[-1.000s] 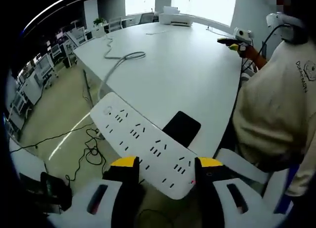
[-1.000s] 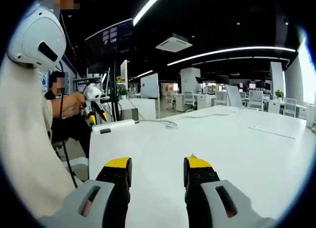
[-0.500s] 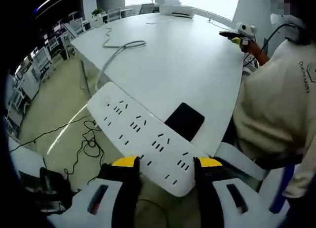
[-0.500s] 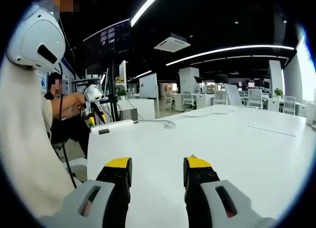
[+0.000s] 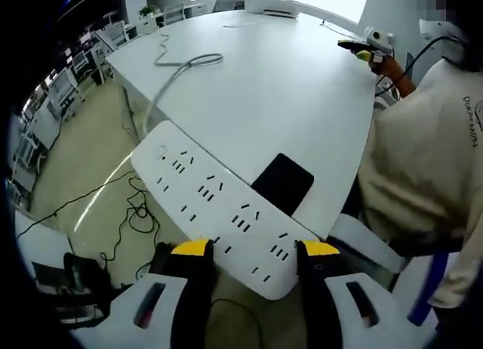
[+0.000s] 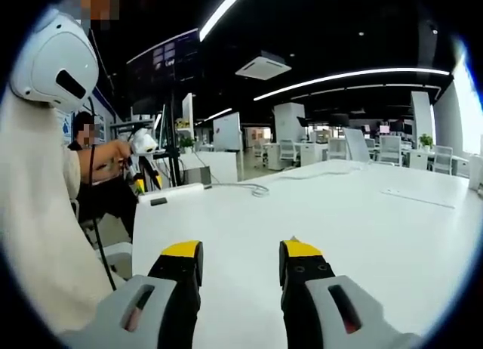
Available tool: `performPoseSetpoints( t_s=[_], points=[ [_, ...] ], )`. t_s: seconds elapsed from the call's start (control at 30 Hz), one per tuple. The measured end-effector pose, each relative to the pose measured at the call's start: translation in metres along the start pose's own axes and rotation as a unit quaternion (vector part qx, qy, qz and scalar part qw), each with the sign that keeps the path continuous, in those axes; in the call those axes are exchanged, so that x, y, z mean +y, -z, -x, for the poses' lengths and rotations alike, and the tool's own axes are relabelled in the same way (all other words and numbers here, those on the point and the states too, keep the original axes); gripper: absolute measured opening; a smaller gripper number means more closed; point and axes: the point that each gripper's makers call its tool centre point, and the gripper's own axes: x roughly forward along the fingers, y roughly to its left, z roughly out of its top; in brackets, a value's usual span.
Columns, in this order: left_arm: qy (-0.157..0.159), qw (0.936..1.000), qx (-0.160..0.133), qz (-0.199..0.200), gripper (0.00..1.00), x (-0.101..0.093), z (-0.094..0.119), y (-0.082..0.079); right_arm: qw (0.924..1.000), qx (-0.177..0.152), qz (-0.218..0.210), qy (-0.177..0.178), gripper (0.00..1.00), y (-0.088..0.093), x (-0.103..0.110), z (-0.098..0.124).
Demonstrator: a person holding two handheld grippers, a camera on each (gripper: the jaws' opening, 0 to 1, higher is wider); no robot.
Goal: Pick up the power strip scattered on the table, fix it on the side mounting bracket of the table, and press the switch
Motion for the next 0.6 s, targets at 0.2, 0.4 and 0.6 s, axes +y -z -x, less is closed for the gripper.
performPoseSetpoints(
  t_s=[0.2, 0.4, 0.6],
  points=[
    [0.002, 1.0, 0.006, 0.003, 0.47, 0.0008, 0.0, 0.0019, 1.0, 0.0, -0.001, 0.0, 0.37, 0.0016, 0.0005, -0.0001],
    [0.003, 0.9999, 0.01, 0.006, 0.47, 0.0016, -0.0013, 0.0019, 1.0, -0.002, -0.001, 0.001, 0.36, 0.0008, -0.0005, 0.0008],
    [0.002, 0.9994, 0.033, 0.011, 0.47, 0.0006, -0.0032, 0.0005, 1.0, -0.004, -0.002, -0.002, 0.36, 0.0015, 0.0004, -0.0009]
  ],
)
